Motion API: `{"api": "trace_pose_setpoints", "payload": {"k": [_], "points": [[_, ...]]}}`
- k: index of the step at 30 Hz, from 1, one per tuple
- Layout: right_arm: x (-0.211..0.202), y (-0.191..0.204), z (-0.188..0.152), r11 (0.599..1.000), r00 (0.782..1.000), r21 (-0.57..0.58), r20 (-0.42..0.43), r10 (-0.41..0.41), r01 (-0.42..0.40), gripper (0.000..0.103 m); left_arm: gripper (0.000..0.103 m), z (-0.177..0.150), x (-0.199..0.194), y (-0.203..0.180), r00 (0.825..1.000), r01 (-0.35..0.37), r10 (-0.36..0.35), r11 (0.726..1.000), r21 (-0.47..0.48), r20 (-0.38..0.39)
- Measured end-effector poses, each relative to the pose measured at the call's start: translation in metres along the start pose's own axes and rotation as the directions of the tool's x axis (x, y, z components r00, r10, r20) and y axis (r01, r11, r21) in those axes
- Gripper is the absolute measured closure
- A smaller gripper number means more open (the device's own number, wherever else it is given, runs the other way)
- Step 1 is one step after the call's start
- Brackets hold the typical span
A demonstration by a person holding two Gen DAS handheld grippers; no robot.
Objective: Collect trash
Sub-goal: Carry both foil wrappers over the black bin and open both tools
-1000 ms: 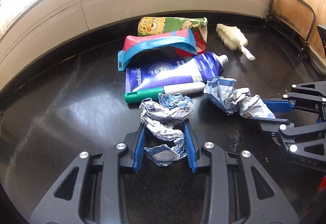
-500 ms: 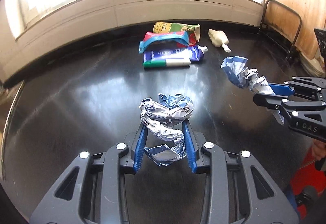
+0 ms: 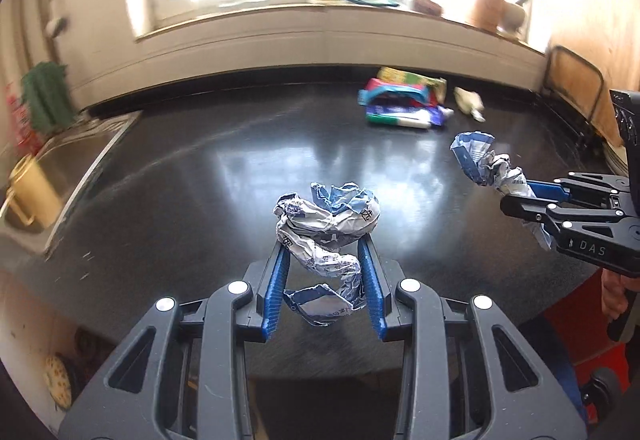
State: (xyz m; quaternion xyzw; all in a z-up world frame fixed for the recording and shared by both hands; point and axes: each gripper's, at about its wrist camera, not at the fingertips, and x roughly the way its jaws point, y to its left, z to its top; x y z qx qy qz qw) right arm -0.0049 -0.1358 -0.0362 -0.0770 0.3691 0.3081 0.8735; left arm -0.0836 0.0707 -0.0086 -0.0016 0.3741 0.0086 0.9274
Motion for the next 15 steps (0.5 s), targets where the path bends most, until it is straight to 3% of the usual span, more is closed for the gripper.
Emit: {"api": "trace_pose_setpoints", "payload": {"k": [4,7,11,15], "points": [[0.02,0.064,0.018,0.987,0.993,-0.102,-0.012,0.121,-0.122,0.077,0.069,-0.03,-0.03,0.051,0.992,-0.123,0.123,0.989,-0.081,-0.011],[0.04,0.128,0.027,0.949,0.966,-0.183,-0.059,0.25,-0.257,0.077,0.069,-0.064,-0.055,0.094,0.977,-0.214,0.209,0.961,-0.173,-0.047],[0.061,0.217,0.025,0.87,0.915,-0.284,-0.15,0.376,-0.404,0.077,0.069,-0.117,-0.086,0.152,0.938,-0.345,0.322,0.891,-0.295,-0.127],[0.08,0.284,0.01,0.798,0.864,-0.335,-0.241,0.442,-0.501,0.077,0.069,-0.168,-0.099,0.193,0.903,-0.427,0.368,0.819,-0.384,-0.22]]}}
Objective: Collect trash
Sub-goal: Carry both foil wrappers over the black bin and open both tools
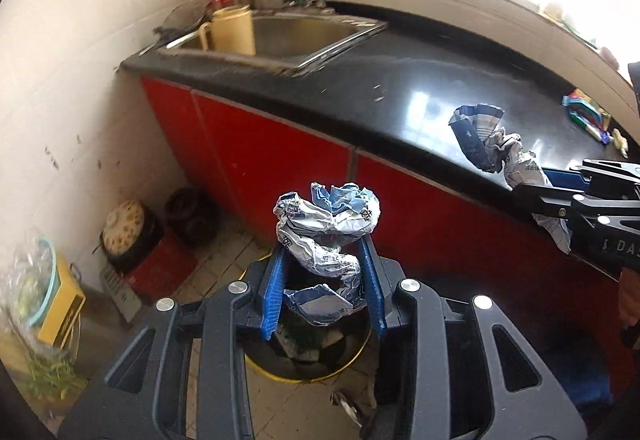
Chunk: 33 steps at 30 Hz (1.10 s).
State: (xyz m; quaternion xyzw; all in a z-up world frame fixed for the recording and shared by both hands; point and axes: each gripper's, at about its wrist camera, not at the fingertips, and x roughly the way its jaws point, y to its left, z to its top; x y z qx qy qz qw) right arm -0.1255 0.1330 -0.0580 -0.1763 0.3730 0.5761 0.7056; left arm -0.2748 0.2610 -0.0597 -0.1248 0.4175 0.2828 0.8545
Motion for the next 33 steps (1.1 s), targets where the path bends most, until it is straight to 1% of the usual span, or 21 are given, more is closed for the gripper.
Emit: {"api": "trace_pose_setpoints", "payload": {"k": [3,4,5,6,7,9,10,13,15,16,18,20,21,25,29,30,32,33], "points": [[0.039,0.027,0.002,0.998,0.997,-0.03,-0.068,0.045,-0.047,0.077,0.069,-0.021,0.019,0.028,0.999,-0.034,0.033,0.999,-0.033,-0.042],[0.049,0.033,0.003,0.998,0.995,-0.037,-0.087,0.052,-0.056,0.077,0.069,-0.028,0.03,0.035,0.998,-0.033,0.031,0.999,-0.041,-0.054],[0.06,0.037,0.001,0.997,0.993,-0.042,-0.106,0.059,-0.063,0.077,0.069,-0.033,0.038,0.04,0.998,-0.018,0.015,0.999,-0.051,-0.06],[0.074,0.043,-0.001,0.996,0.989,-0.046,-0.131,0.066,-0.072,0.077,0.069,-0.037,0.048,0.044,0.998,0.012,-0.017,0.997,-0.071,-0.063],[0.086,0.044,-0.003,0.996,0.986,-0.049,-0.152,0.068,-0.077,0.077,0.069,-0.043,0.061,0.048,0.997,0.022,-0.028,0.996,-0.091,-0.07],[0.115,0.047,-0.008,0.996,0.978,-0.049,-0.197,0.061,-0.072,0.077,0.069,-0.056,0.088,0.052,0.995,0.013,-0.022,0.996,-0.086,-0.102],[0.129,0.048,-0.01,0.997,0.974,-0.044,-0.22,0.059,-0.07,0.077,0.069,-0.064,0.106,0.057,0.991,0.032,-0.046,0.993,-0.112,-0.127],[0.171,0.047,-0.019,0.998,0.958,-0.024,-0.283,0.044,-0.053,0.077,0.069,-0.086,0.145,0.066,0.98,0.048,-0.082,0.982,-0.185,-0.18],[0.196,0.047,-0.026,0.999,0.946,-0.001,-0.321,0.041,-0.044,0.077,0.069,-0.095,0.164,0.071,0.968,0.036,-0.082,0.981,-0.191,-0.237],[0.203,0.047,-0.027,0.999,0.943,0.007,-0.329,0.045,-0.045,0.077,0.069,-0.098,0.169,0.072,0.965,0.029,-0.073,0.984,-0.176,-0.253],[0.216,0.049,-0.033,0.999,0.937,0.017,-0.346,0.039,-0.035,0.077,0.068,-0.104,0.175,0.076,0.964,0.008,-0.05,0.987,-0.16,-0.263],[0.218,0.049,-0.041,0.999,0.932,0.022,-0.36,0.038,-0.032,0.077,0.068,-0.11,0.182,0.08,0.958,0.017,-0.071,0.982,-0.19,-0.278],[0.22,0.047,-0.044,0.999,0.93,0.022,-0.365,0.034,-0.027,0.077,0.068,-0.112,0.184,0.079,0.956,0.015,-0.07,0.982,-0.19,-0.285],[0.223,0.044,-0.042,0.999,0.929,0.022,-0.37,0.03,-0.024,0.077,0.068,-0.118,0.183,0.074,0.955,0.025,-0.076,0.984,-0.177,-0.286],[0.221,0.038,-0.041,0.999,0.93,0.027,-0.365,0.036,-0.028,0.076,0.068,-0.116,0.182,0.074,0.957,0.029,-0.084,0.98,-0.195,-0.278],[0.221,0.037,-0.04,0.999,0.93,0.033,-0.364,0.047,-0.038,0.075,0.066,-0.116,0.184,0.076,0.956,0.025,-0.081,0.98,-0.196,-0.281],[0.223,0.035,-0.039,0.998,0.929,0.04,-0.367,0.051,-0.04,0.062,0.051,-0.118,0.185,0.076,0.952,0.02,-0.078,0.981,-0.195,-0.295],[0.222,0.035,-0.038,0.998,0.931,0.043,-0.362,0.052,-0.039,0.045,0.033,-0.119,0.186,0.078,0.951,0.019,-0.08,0.98,-0.2,-0.3]]}}
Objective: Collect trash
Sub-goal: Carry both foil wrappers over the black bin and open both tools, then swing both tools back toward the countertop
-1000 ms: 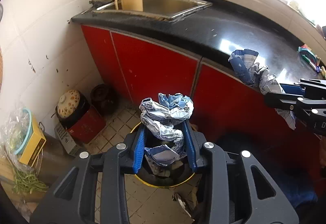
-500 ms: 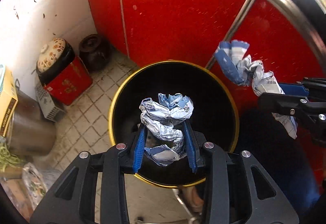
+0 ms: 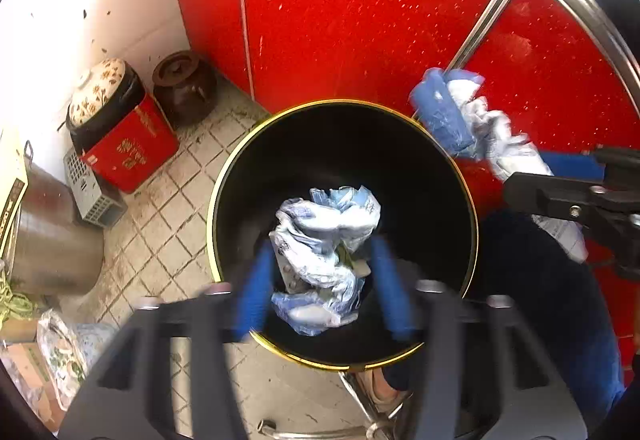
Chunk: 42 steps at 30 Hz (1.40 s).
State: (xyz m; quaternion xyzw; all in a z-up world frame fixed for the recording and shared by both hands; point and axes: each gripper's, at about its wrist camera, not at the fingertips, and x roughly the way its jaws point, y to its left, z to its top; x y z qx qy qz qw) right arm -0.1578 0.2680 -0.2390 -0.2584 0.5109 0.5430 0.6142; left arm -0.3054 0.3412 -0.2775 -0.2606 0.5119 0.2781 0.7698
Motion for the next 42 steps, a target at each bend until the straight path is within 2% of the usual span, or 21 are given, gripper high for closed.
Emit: {"api": "trace_pose_setpoints", "payload": {"k": [1,7,14,18,20,22,24,25,26,29,30,31,32,34,35,38,40,42], "points": [[-0.002,0.0,0.0,1.0,1.0,0.002,0.014,-0.002,0.002,0.035,0.026,-0.001,-0.001,0.001,1.0,0.002,-0.002,1.0,-0.008,0.006],[-0.007,-0.002,-0.003,1.0,1.0,-0.005,0.02,-0.003,0.003,0.035,0.026,-0.004,-0.002,0.0,1.0,0.003,-0.003,1.0,-0.002,0.003],[-0.03,-0.001,-0.007,1.0,0.998,-0.001,0.065,-0.005,0.005,0.035,0.026,0.001,-0.021,-0.007,0.999,-0.004,0.003,1.0,0.011,0.051],[-0.082,0.009,-0.015,0.999,0.987,-0.035,0.158,0.011,-0.005,0.034,0.016,0.007,-0.062,-0.016,0.989,-0.034,0.03,0.999,0.029,0.142],[-0.118,0.009,-0.024,0.999,0.976,-0.04,0.219,0.004,0.005,0.032,0.013,0.013,-0.09,-0.03,0.979,-0.038,0.022,0.996,0.075,0.203],[-0.161,0.001,-0.038,0.999,0.954,-0.026,0.298,-0.013,0.022,0.029,0.009,0.019,-0.12,-0.052,0.963,-0.066,0.022,0.986,0.156,0.268],[-0.205,-0.014,-0.057,0.997,0.925,0.018,0.372,-0.074,0.072,0.027,0.007,0.025,-0.142,-0.078,0.95,-0.086,0.005,0.966,0.246,0.313],[-0.225,-0.025,-0.067,0.994,0.908,0.049,0.403,-0.113,0.102,0.026,0.007,0.03,-0.155,-0.098,0.94,-0.098,-0.011,0.949,0.301,0.341],[-0.251,-0.042,-0.082,0.985,0.882,0.103,0.44,-0.168,0.137,0.025,0.007,0.034,-0.164,-0.114,0.933,-0.1,-0.031,0.934,0.343,0.358],[-0.302,-0.087,-0.119,0.943,0.82,0.258,0.478,-0.316,0.213,0.022,0.007,0.045,-0.187,-0.177,0.912,-0.058,-0.148,0.876,0.478,0.383],[-0.323,-0.109,-0.14,0.907,0.788,0.337,0.473,-0.394,0.252,0.022,0.007,0.048,-0.193,-0.199,0.904,-0.036,-0.194,0.853,0.52,0.381],[-0.334,-0.122,-0.152,0.879,0.768,0.386,0.461,-0.446,0.279,0.022,0.007,0.05,-0.198,-0.228,0.893,-0.007,-0.252,0.82,0.572,0.373],[-0.35,-0.142,-0.173,0.829,0.735,0.462,0.435,-0.521,0.315,0.022,0.007,0.051,-0.202,-0.254,0.883,0.019,-0.303,0.787,0.617,0.359],[-0.37,-0.17,-0.207,0.757,0.696,0.56,0.394,-0.6,0.336,0.022,0.007,0.049,-0.208,-0.305,0.858,0.066,-0.396,0.716,0.695,0.327],[-0.381,-0.188,-0.229,0.708,0.681,0.622,0.361,-0.637,0.333,0.022,0.007,0.05,-0.208,-0.327,0.85,0.083,-0.427,0.686,0.722,0.308],[-0.399,-0.224,-0.284,0.612,0.668,0.73,0.296,-0.683,0.304,0.022,0.007,0.043,-0.212,-0.397,0.831,0.125,-0.505,0.58,0.805,0.234],[-0.409,-0.245,-0.315,0.549,0.671,0.787,0.247,-0.699,0.282,0.022,0.007,0.038,-0.209,-0.436,0.822,0.138,-0.535,0.518,0.844,0.193],[-0.415,-0.258,-0.335,0.514,0.678,0.819,0.227,-0.7,0.256,0.022,0.007,0.039,-0.204,-0.463,0.82,0.16,-0.551,0.48,0.863,0.155]]}}
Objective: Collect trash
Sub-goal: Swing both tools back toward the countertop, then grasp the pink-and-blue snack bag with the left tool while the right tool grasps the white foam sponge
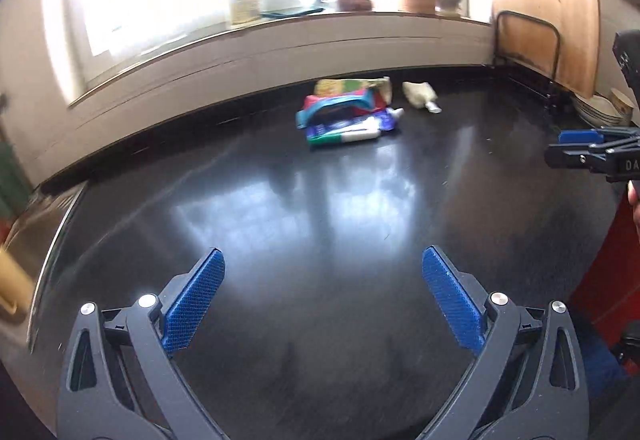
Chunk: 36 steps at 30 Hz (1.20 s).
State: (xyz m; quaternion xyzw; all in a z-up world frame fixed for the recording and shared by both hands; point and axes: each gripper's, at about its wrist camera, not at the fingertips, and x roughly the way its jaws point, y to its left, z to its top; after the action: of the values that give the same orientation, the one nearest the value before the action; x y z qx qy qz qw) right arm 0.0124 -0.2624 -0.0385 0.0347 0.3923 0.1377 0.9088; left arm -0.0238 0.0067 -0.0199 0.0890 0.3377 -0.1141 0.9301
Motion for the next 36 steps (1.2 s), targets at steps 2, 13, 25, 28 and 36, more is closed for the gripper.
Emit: {"api": "trace_pose_setpoints", "payload": {"k": [2,13,25,28,36], "points": [[0.003,-0.02,0.004,0.999,1.0,0.037,-0.012,-0.009,0.01,0.022,0.007,0.017,0.024,-0.01,1.0,0.022,-0.021,0.999,0.027,-0.012],[0.086,-0.051,0.097,1.0,0.997,0.016,-0.076,-0.018,0.02,0.022,0.007,0.105,0.15,0.009,0.996,0.033,-0.018,0.987,0.16,-0.092],[0.221,-0.074,0.176,0.993,0.965,0.014,-0.236,-0.113,0.12,0.027,0.008,0.176,0.281,0.008,0.988,0.056,0.001,0.927,0.371,-0.152],[0.237,-0.075,0.183,0.989,0.959,-0.003,-0.242,-0.144,0.147,0.032,0.03,0.179,0.292,0.005,0.983,0.099,-0.031,0.92,0.379,-0.181],[0.227,-0.069,0.184,0.986,0.965,-0.054,-0.205,-0.165,0.157,0.08,0.09,0.173,0.286,0.003,0.979,0.127,-0.059,0.925,0.358,-0.196]]}}
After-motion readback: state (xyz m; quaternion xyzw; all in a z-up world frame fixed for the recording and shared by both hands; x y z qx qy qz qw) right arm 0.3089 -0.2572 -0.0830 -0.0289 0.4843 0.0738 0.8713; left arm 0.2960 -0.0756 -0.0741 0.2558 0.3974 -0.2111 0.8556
